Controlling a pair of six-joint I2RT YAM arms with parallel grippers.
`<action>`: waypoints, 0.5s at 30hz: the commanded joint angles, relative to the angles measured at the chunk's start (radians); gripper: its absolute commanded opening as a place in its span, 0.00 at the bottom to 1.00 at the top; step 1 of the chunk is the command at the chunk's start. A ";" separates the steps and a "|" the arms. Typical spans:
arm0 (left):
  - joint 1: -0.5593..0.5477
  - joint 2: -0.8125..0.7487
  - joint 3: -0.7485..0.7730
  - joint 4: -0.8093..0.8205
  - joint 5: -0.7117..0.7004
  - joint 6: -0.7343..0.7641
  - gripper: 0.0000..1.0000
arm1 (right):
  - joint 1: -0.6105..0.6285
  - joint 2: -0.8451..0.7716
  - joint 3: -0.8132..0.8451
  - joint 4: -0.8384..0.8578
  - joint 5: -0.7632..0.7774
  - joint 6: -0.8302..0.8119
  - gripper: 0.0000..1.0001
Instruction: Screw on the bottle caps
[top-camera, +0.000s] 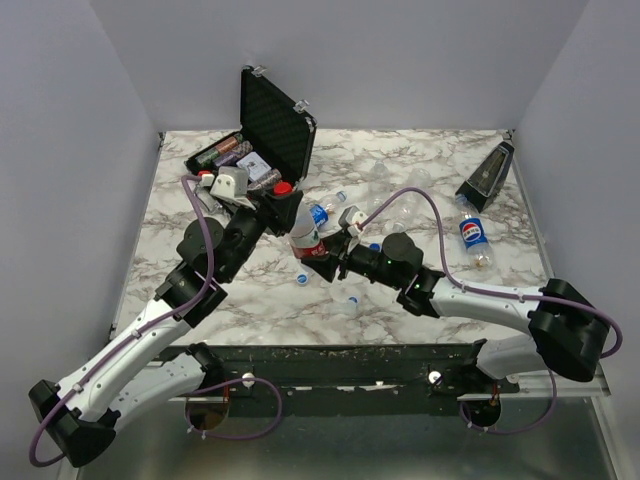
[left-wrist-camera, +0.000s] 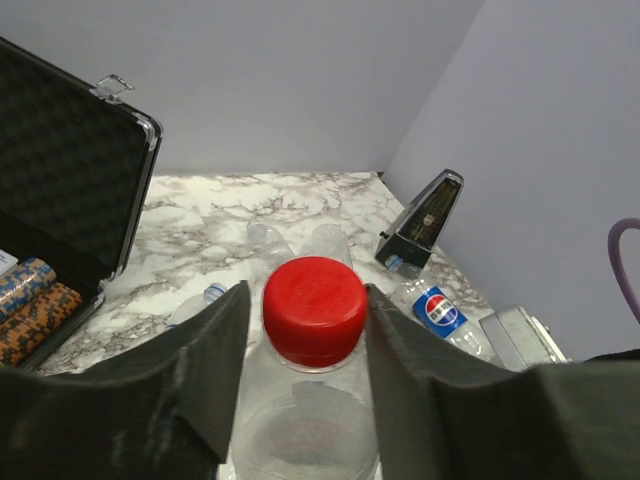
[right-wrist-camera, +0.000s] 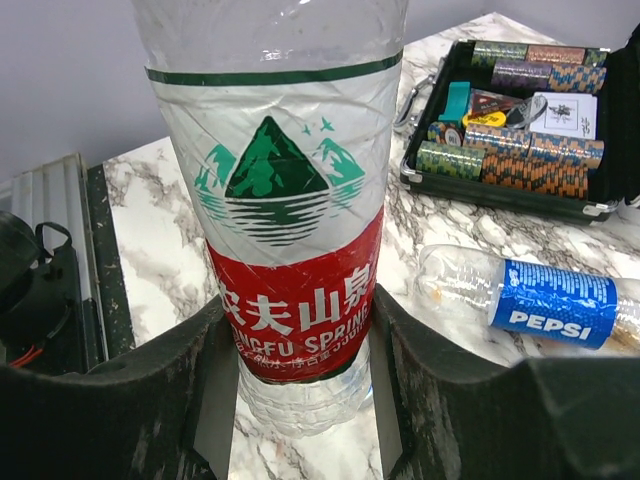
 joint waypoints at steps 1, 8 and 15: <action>0.003 0.003 0.024 -0.037 -0.021 0.016 0.48 | 0.001 0.015 -0.013 0.052 0.013 -0.009 0.49; 0.003 0.000 0.009 -0.032 -0.134 0.123 0.18 | 0.003 0.011 -0.022 0.049 0.029 0.012 0.76; 0.013 -0.027 -0.096 0.064 -0.396 0.316 0.09 | -0.001 -0.072 -0.079 0.047 0.123 0.008 0.98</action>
